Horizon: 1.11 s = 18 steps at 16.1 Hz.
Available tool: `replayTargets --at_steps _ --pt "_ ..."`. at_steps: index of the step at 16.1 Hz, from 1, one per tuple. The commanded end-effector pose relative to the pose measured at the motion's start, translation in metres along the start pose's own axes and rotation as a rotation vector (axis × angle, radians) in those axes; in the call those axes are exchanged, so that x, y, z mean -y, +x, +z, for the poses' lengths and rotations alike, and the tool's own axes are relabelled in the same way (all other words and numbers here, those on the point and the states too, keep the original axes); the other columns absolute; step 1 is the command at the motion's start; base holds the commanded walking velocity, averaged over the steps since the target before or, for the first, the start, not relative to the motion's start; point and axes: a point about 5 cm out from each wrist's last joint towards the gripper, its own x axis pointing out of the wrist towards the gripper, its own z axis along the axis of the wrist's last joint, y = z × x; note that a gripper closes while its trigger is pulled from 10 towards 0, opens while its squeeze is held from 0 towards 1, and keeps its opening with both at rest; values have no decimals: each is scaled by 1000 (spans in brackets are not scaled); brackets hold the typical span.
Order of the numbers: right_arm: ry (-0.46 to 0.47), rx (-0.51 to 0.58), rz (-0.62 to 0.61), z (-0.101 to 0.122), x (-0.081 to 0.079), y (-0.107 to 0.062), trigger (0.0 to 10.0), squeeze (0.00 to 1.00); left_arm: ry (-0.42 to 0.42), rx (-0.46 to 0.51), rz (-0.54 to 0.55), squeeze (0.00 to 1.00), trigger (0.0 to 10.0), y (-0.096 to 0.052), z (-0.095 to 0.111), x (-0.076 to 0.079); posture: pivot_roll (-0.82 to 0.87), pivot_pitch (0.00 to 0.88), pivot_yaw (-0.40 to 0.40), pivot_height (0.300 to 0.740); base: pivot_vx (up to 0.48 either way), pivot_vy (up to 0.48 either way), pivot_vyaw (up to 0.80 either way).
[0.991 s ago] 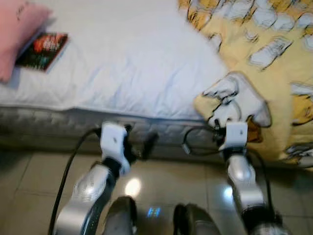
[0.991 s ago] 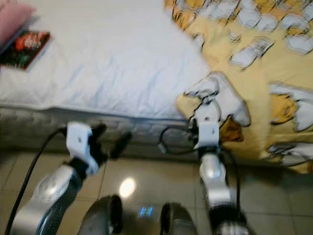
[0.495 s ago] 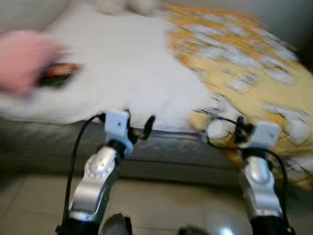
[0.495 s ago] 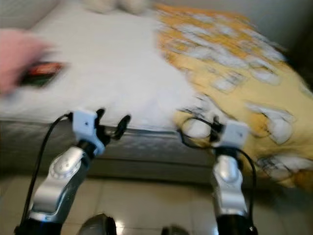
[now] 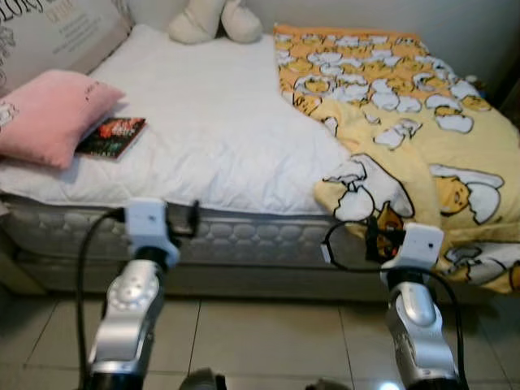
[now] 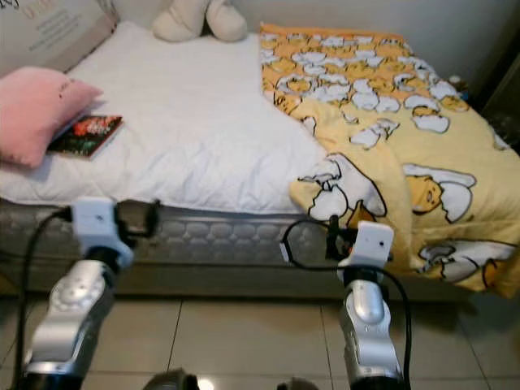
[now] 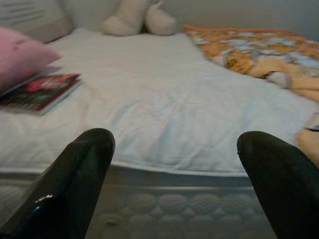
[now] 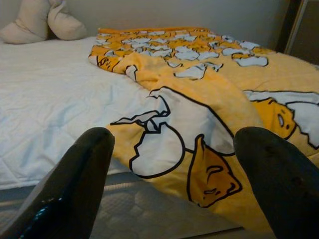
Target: Clean up the room
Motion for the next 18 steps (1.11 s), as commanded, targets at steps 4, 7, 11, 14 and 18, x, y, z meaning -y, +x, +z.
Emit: replayTargets --at_steps 4,7,11,14,18 --pt "9 48 38 9 -3 3 10000 1000 55 40 -69 0 10000 5 6 10 -9 0 16 715 0 0 0" --pt "6 27 31 7 -1 9 10000 1000 29 33 -53 0 10000 4 3 7 0 0 13 715 0 0 0" --pt "-65 -15 114 3 -11 16 10000 0 27 35 -82 0 10000 1 1 10 6 0 10 715 0 0 0" --pt "-72 -12 112 3 -13 18 10000 0 6 64 -125 0 10000 2 6 16 5 0 15 715 320 0 0" --pt "-72 -4 100 6 -19 28 10000 0 35 111 -205 0 10000 12 17 30 -1 0 22 715 480 0 0"
